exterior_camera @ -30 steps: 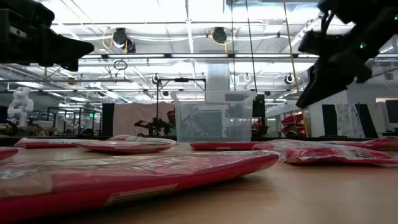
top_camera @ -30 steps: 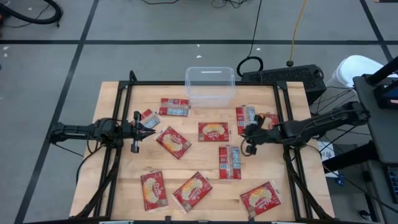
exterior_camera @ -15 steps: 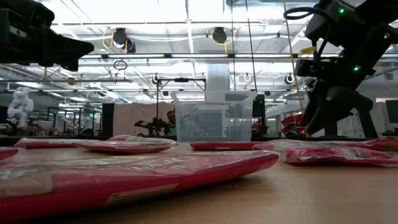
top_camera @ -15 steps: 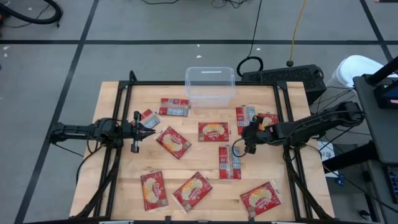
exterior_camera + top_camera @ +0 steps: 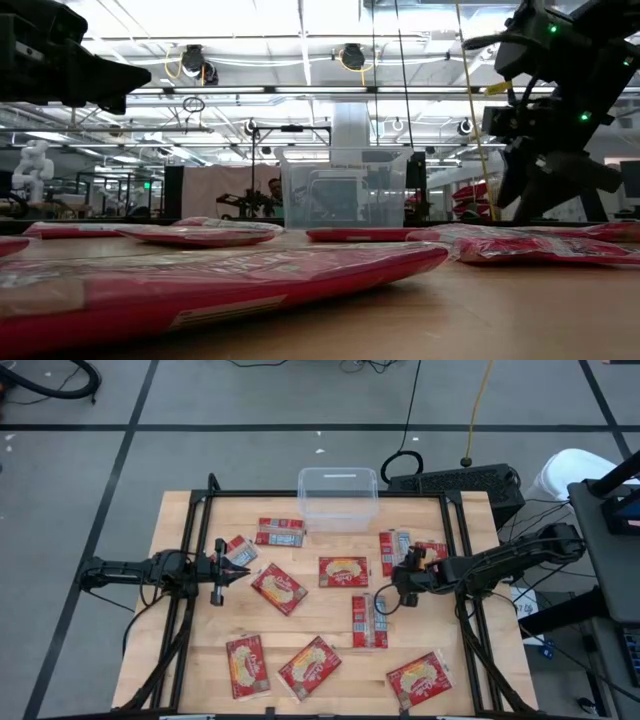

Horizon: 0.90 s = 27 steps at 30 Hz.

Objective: Sort popcorn bags into baskets
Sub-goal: Put the popcorn bags into the transparent bin

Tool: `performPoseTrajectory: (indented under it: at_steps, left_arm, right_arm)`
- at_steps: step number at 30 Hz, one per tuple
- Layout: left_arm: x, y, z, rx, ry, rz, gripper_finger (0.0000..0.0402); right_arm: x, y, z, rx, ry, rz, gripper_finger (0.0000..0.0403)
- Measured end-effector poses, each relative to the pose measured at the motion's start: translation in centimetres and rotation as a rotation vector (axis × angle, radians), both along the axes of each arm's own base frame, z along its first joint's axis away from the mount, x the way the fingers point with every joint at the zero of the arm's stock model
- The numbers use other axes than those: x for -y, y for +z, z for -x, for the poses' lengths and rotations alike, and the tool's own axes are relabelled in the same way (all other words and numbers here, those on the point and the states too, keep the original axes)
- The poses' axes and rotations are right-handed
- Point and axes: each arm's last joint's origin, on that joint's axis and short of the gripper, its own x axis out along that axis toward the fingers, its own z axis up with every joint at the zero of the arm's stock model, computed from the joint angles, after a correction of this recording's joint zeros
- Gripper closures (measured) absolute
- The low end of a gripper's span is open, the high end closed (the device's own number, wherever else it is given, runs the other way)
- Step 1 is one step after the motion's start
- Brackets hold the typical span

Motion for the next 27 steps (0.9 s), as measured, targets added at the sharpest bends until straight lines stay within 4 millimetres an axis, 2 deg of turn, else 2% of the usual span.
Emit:
performPoseTrajectory:
  at_steps: [11,15,21,27]
  left_arm:
    - [0.0,0.0,0.0,0.000,0.000,-0.006,0.0364]
    - [0.0,0.0,0.0,0.000,0.000,-0.006,0.0364]
    - [0.0,0.0,0.0,-0.001,0.001,-0.007,0.0364]
    - [0.0,0.0,0.0,0.002,0.000,-0.005,0.0364]
  right_arm:
    - [1.6,-1.2,0.8,-0.034,-0.062,-0.026,0.0151]
    - [2.1,-1.6,0.8,-0.008,-0.083,-0.069,0.0173]
    - [2.7,-2.0,0.9,-0.001,-0.078,-0.064,0.0249]
    - [2.7,-1.9,0.6,0.034,-0.076,-0.062,0.0379]
